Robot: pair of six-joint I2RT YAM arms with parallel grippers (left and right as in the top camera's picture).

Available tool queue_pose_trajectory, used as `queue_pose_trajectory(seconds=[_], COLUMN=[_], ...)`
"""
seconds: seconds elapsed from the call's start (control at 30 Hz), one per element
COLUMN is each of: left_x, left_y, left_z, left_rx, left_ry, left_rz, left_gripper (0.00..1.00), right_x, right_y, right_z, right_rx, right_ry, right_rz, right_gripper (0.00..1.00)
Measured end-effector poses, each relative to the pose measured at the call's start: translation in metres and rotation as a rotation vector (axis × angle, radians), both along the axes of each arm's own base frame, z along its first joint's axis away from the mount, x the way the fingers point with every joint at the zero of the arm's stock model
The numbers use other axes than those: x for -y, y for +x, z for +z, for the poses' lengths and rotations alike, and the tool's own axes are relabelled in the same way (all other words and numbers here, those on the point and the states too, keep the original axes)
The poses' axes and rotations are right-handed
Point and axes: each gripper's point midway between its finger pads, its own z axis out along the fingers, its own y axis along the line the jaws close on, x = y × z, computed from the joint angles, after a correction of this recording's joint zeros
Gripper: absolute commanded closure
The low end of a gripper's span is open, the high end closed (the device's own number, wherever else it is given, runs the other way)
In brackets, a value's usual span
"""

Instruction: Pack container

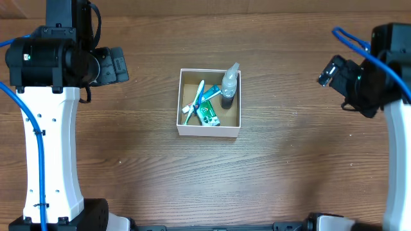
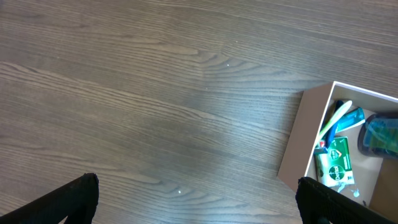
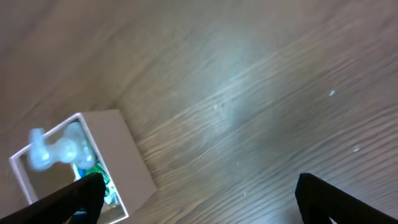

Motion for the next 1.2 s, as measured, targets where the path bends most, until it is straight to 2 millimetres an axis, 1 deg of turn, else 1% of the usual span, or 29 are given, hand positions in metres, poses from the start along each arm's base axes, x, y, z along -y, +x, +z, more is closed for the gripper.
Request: queue_pose_trajectory(seconds=[0.07,0.1,0.13,0.2,0.23,0.27,0.3,0.37,0.43,0.5,0.53,0.6,0.7,0.77,0.83,0.9,1.03,1.2], left_x=[0.000,0.000,0.000,0.000,0.000,0.000,0.000,0.000,0.000,0.000,0.000,0.000,0.000,0.000,0.000,0.000,0.000,0.000], left_y=[0.000,0.000,0.000,0.000,0.000,0.000,0.000,0.001,0.001,0.001,0.001,0.000,0.001,0.001,0.001,0.001,0.001,0.001], left_z=[0.000,0.000,0.000,0.000,0.000,0.000,0.000,0.000,0.000,0.000,0.000,0.000,0.000,0.000,0.000,0.000,0.000,0.000], left_rx=[0.000,0.000,0.000,0.002,0.001,0.002,0.002,0.002,0.002,0.002,0.002,0.001,0.002,0.002,0.002,0.002,0.002,0.002], left_ry=[0.000,0.000,0.000,-0.001,-0.001,-0.001,-0.001,0.000,-0.001,0.000,0.000,-0.001,0.000,0.000,0.000,0.000,0.000,0.000], left_rz=[0.000,0.000,0.000,0.000,0.000,0.000,0.000,0.000,0.000,0.001,0.001,0.000,0.000,0.001,0.000,0.000,0.000,0.000], left_gripper=[0.00,0.00,0.00,0.00,0.00,0.00,0.00,0.00,0.00,0.00,0.00,0.00,0.00,0.00,0.00,0.00,0.00,0.00], right_x=[0.002,0.003,0.004,0.005,0.005,0.005,0.005,0.005,0.004,0.000,-0.002,-0.004,-0.007,-0.009,-0.010,-0.011,-0.013,-0.014], right_y=[-0.017,-0.022,-0.026,-0.033,-0.038,-0.044,-0.048,-0.054,-0.060,-0.068,-0.076,-0.086,-0.095,-0.096,-0.095,-0.093,-0.094,-0.093], right_z=[0.035,0.053,0.078,0.111,0.122,0.123,0.119,0.095,0.042,-0.012,-0.045,-0.089,-0.128,-0.144,-0.150,-0.153,-0.168,-0.161], right_rx=[0.129,0.211,0.335,0.523,0.620,0.674,0.725,0.767,0.745,0.689,0.639,0.593,0.573,0.590,0.624,0.661,0.666,0.696], right_ry=[-0.052,-0.080,-0.117,-0.176,-0.212,-0.236,-0.256,-0.279,-0.285,-0.270,-0.257,-0.240,-0.226,-0.223,-0.224,-0.225,-0.218,-0.219], right_rz=[0.014,0.023,0.037,0.056,0.069,0.076,0.081,0.089,0.106,0.126,0.138,0.148,0.155,0.159,0.161,0.164,0.172,0.175], right_gripper=[0.00,0.00,0.00,0.00,0.00,0.00,0.00,0.00,0.00,0.00,0.00,0.00,0.00,0.00,0.00,0.00,0.00,0.00])
